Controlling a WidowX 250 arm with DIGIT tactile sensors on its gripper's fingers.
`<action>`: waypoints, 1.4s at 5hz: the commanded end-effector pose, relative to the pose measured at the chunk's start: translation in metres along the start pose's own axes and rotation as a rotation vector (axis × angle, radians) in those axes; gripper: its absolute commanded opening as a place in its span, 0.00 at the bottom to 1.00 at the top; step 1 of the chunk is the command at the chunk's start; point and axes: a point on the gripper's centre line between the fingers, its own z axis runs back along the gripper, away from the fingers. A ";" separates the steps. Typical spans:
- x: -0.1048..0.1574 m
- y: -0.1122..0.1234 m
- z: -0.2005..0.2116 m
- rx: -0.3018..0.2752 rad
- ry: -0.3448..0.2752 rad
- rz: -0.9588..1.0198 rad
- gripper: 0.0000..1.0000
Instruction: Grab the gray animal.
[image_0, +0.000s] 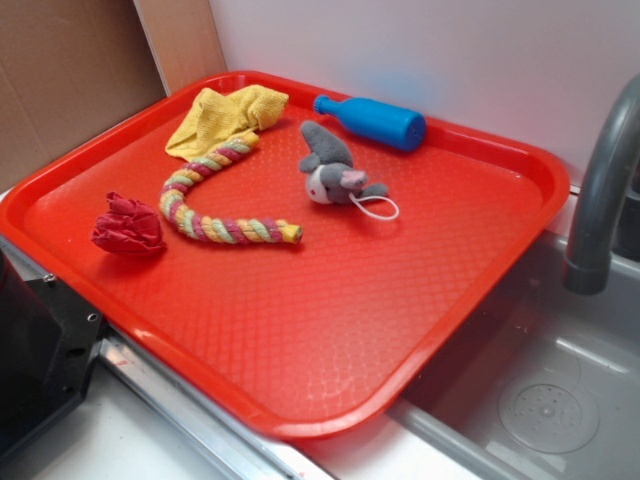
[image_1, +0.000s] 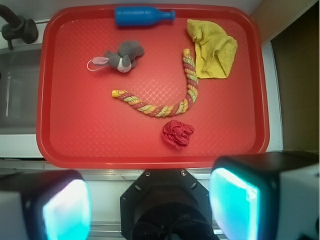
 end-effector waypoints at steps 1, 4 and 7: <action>0.000 0.000 0.000 0.000 0.000 0.000 1.00; 0.053 -0.023 -0.055 0.105 -0.101 0.632 1.00; 0.114 -0.016 -0.139 0.131 -0.171 0.938 1.00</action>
